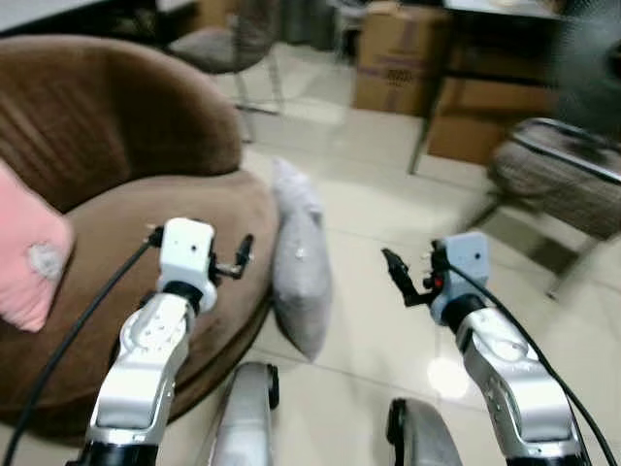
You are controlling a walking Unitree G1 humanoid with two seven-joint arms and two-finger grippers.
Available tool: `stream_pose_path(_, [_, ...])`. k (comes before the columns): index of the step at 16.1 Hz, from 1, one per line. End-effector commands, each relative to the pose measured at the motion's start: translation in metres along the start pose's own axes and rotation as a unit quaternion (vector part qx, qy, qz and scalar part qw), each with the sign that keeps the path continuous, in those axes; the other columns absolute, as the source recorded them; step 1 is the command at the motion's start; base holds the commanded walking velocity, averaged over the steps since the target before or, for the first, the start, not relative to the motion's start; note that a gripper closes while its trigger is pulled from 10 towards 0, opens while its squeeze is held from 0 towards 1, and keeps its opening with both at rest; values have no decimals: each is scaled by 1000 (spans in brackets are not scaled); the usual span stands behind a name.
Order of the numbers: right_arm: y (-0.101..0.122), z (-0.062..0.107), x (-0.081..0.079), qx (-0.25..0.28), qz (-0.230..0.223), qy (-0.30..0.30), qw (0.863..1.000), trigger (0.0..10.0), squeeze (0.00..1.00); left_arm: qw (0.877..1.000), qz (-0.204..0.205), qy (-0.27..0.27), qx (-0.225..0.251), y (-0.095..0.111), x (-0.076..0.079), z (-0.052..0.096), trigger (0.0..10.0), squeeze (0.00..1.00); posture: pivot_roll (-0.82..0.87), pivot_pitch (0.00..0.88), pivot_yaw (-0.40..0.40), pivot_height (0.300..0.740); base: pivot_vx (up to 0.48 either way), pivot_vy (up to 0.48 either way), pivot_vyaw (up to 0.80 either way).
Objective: Move the pillow to the sofa from floor
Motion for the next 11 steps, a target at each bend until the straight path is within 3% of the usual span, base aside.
stream_pose_path(1, [3,-1,2,4,9,-1,1000,10000,0,1000,-1,5,10,4,-1,2,10000,1000,80,0,-1,606,0,0,0])
stream_pose_path(2, [4,-2,1,5,8,0,1000,10000,0,1000,1,5,9,4,-3,4,10000,812,83,0,0,606,0,0,0])
stream_pose_path(3, [5,-2,-1,6,6,2,1000,10000,0,1000,4,6,9,4,-4,7,10000,0,91,0,-1,606,0,0,0])
stream_pose_path(5, [2,-2,-5,5,-10,8,1000,10000,0,1000,-1,17,9,3,-9,12,10000,0,119,0,-24,606,0,0,0])
stream_pose_path(8, [-6,-2,-14,1,-3,28,1000,10000,0,999,-16,37,4,-6,-18,21,10000,0,114,0,-31,606,0,0,-710])
stream_pose_path(11, [-7,1,-8,-1,-2,20,1000,10000,0,1000,-18,23,0,-13,-8,22,10000,0,88,0,-17,606,0,0,0])
Point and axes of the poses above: a point about 5 cm out from each wrist's last joint towards the gripper, its own z axis pointing back from the gripper into the wrist, its own y axis along the axis of the wrist's last joint, x = y × z, the point moved 6 cm from there along -z, pointing out of the wrist towards the gripper, and after that the axes turned 14 degrees about z, right-handed, at the moved point
